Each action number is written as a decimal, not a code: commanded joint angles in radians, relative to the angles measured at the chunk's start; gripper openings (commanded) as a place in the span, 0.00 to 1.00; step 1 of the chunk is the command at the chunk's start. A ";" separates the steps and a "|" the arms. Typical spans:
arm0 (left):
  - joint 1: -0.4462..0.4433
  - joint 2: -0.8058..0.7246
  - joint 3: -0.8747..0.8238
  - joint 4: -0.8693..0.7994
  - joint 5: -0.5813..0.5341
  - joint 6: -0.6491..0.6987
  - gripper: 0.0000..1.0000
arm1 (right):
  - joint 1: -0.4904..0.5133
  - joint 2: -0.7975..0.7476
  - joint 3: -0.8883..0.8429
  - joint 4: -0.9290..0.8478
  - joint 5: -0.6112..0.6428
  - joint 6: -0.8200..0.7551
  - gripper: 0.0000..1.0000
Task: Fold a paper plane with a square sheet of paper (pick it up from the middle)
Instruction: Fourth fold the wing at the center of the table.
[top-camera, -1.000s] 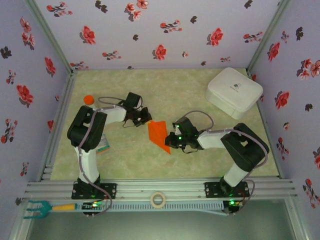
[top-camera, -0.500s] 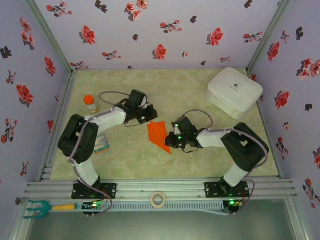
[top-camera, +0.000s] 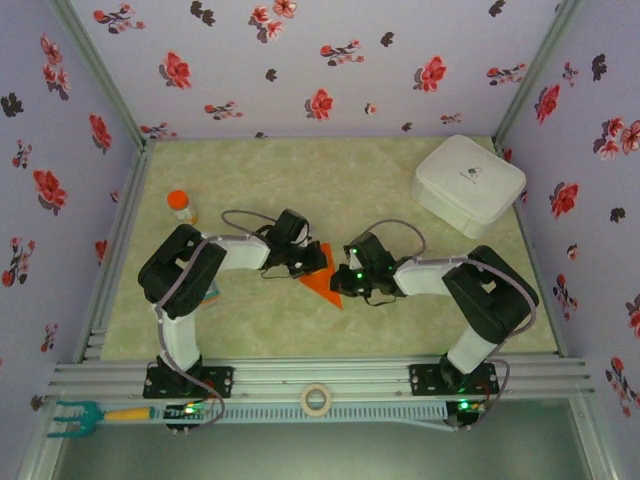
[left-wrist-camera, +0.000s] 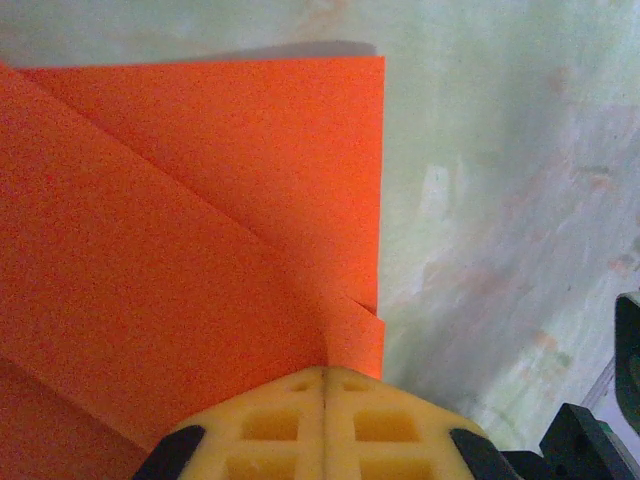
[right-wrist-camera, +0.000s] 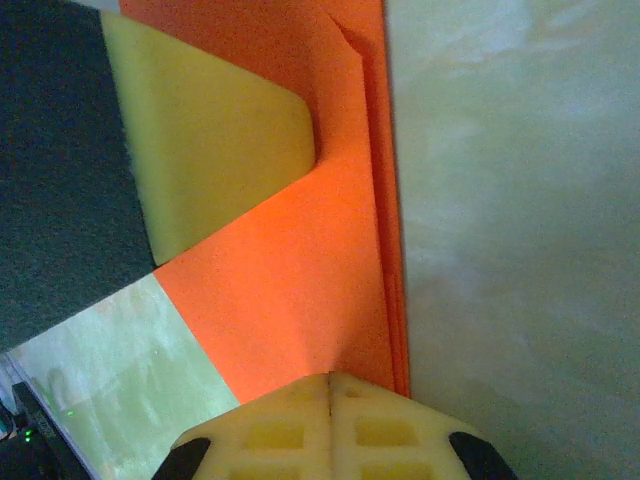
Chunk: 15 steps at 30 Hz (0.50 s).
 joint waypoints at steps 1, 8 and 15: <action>0.006 0.028 -0.037 -0.003 -0.029 -0.013 0.01 | 0.000 -0.005 -0.015 -0.167 0.013 -0.005 0.00; 0.006 0.023 -0.055 -0.009 -0.037 -0.009 0.01 | 0.009 -0.059 0.030 -0.116 -0.054 0.029 0.02; 0.006 0.022 -0.050 -0.013 -0.038 -0.007 0.00 | 0.022 0.011 0.012 -0.079 -0.043 0.046 0.03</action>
